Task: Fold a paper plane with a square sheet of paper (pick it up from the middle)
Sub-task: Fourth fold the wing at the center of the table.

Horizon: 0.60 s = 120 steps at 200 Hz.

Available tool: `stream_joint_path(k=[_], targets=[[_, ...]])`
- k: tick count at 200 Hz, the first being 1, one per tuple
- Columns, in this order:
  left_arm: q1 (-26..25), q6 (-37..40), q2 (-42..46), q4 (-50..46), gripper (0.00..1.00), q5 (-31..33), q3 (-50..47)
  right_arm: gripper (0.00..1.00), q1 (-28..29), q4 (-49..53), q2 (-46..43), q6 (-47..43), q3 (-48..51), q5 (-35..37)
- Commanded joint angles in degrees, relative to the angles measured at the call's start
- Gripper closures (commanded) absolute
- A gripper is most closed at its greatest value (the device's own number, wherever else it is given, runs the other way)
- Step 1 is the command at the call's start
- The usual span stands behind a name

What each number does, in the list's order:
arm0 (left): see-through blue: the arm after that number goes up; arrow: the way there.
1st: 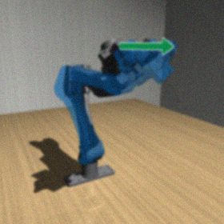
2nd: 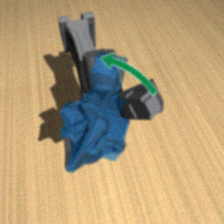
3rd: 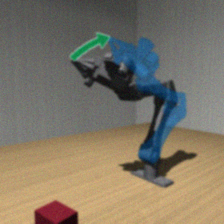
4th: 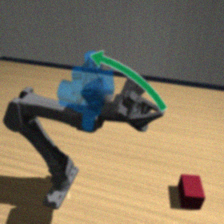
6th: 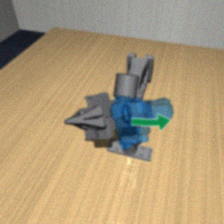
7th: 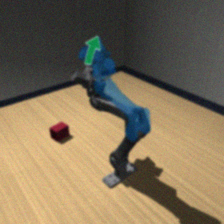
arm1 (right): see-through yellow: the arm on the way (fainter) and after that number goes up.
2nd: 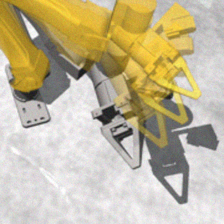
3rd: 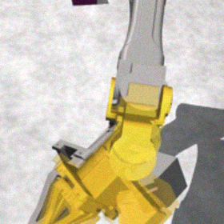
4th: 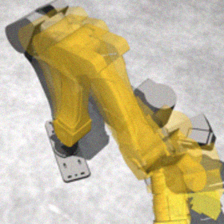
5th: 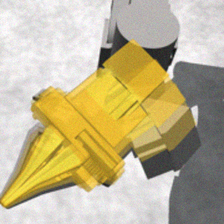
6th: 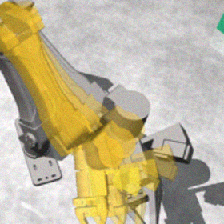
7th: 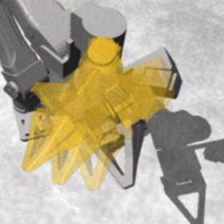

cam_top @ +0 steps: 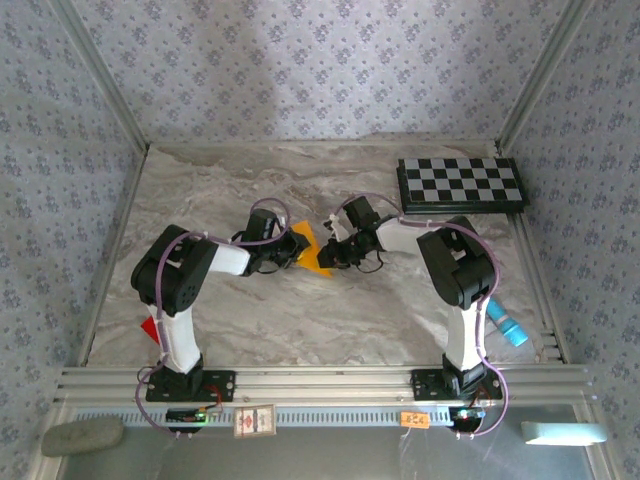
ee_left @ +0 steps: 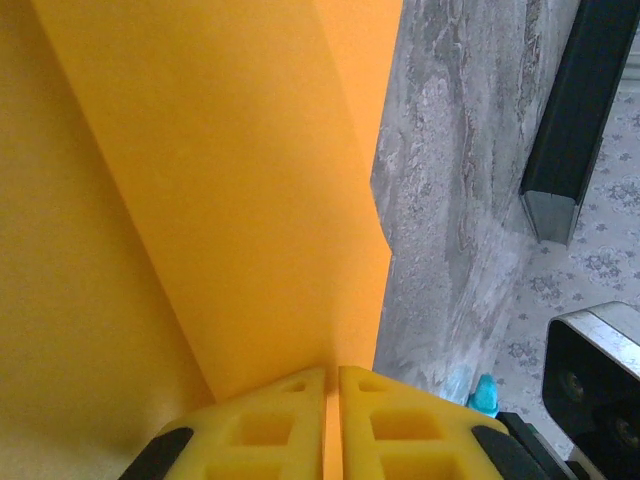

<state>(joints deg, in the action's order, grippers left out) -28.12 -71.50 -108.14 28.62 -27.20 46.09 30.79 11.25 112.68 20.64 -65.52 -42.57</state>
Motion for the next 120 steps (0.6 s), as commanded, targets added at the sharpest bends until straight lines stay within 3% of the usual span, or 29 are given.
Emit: stream_joint_path(k=[1, 120], targets=[[-0.01, 0.05, -1.19, -0.04, 0.89, 0.39, 1.15, 0.84, -0.11, 1.93, 1.22, -1.22, -1.19, 1.65], [-0.01, 0.23, -1.37, -0.13, 0.89, 0.21, 1.2, 0.84, -0.33, 2.66, 1.49, -1.31, -1.1, 3.9]])
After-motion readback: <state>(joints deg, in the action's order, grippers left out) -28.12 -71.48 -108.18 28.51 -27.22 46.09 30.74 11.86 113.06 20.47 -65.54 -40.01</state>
